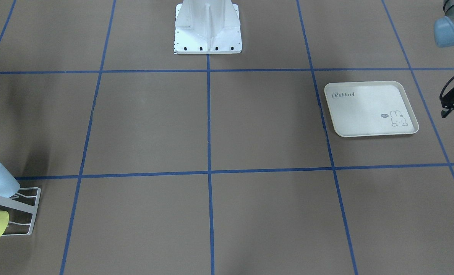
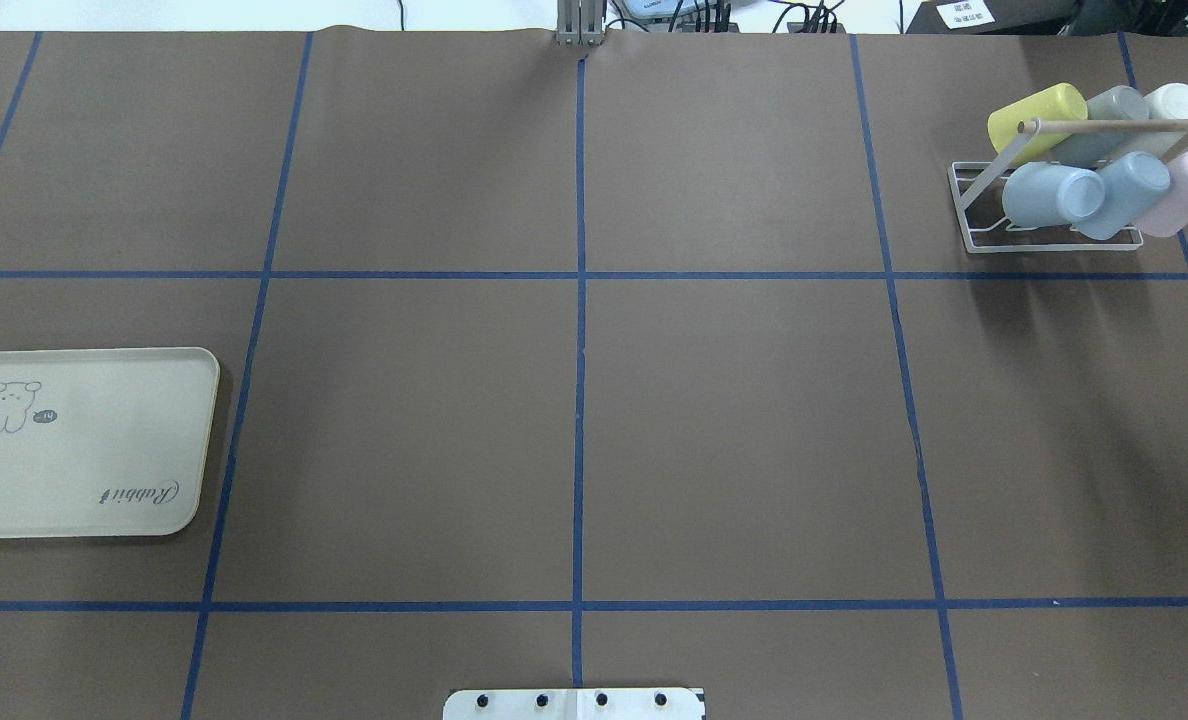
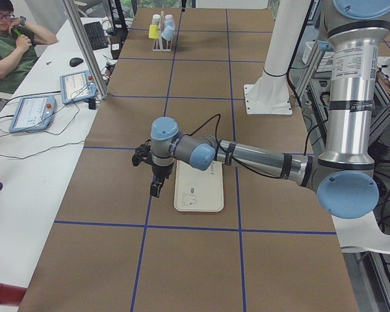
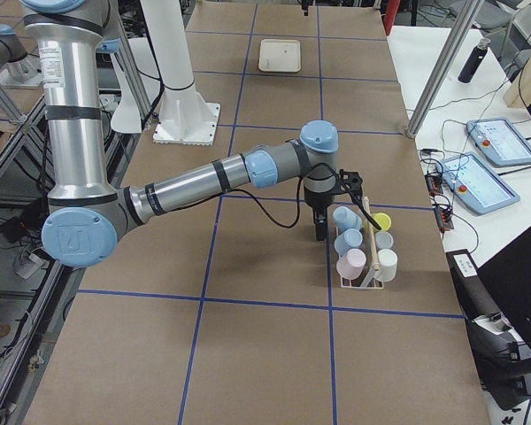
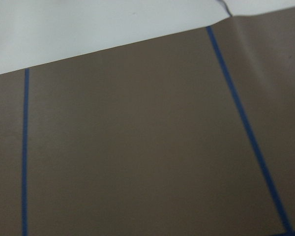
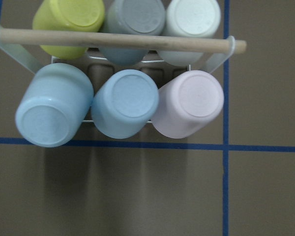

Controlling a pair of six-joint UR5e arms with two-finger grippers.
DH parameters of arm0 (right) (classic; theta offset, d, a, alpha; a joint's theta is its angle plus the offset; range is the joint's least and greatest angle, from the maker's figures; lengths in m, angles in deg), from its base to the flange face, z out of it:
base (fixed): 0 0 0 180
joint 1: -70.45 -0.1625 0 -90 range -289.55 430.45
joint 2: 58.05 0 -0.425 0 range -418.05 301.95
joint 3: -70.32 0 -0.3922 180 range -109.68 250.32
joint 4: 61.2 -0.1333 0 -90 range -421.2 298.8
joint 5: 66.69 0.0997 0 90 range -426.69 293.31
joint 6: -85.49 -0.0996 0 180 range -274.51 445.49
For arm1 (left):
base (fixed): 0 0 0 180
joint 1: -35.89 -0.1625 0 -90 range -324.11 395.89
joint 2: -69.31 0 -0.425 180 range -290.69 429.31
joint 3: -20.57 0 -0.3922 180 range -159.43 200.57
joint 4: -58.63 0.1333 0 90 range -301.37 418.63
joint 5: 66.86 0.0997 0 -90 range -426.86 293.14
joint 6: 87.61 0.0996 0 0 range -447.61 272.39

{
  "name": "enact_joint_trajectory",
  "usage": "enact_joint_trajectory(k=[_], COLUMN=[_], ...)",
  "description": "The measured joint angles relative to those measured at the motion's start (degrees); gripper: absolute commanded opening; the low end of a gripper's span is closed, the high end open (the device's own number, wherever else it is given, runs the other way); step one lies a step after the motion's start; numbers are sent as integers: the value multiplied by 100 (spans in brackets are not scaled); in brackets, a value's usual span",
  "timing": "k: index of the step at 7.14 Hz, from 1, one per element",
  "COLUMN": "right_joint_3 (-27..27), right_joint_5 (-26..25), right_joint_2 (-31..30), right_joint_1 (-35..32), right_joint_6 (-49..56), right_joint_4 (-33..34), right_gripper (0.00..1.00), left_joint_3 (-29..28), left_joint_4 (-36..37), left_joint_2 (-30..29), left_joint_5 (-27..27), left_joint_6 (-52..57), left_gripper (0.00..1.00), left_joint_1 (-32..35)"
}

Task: Transfer IKEA cup to right arm and place on rack

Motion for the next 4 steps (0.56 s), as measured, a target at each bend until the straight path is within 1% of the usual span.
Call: enact_joint_trajectory(k=[2, 3, 4], right_joint_3=[-88, -224, -489], right_joint_5=[74, 223, 536], right_joint_2=[-173, -204, -222], right_joint_1=[-384, -585, -820], right_joint_6=[210, 602, 1079], right_joint_4=[13, 39, 43], right_gripper=[100, 100, 100], left_joint_3=[-93, -136, -161], left_joint_4=[-37, -14, 40], left_joint_2=[82, 102, 117], left_joint_5=[-10, -34, -49], left_joint_6=[32, 48, 55], left_gripper=[100, 100, 100], left_joint_1=[65, 147, 241])
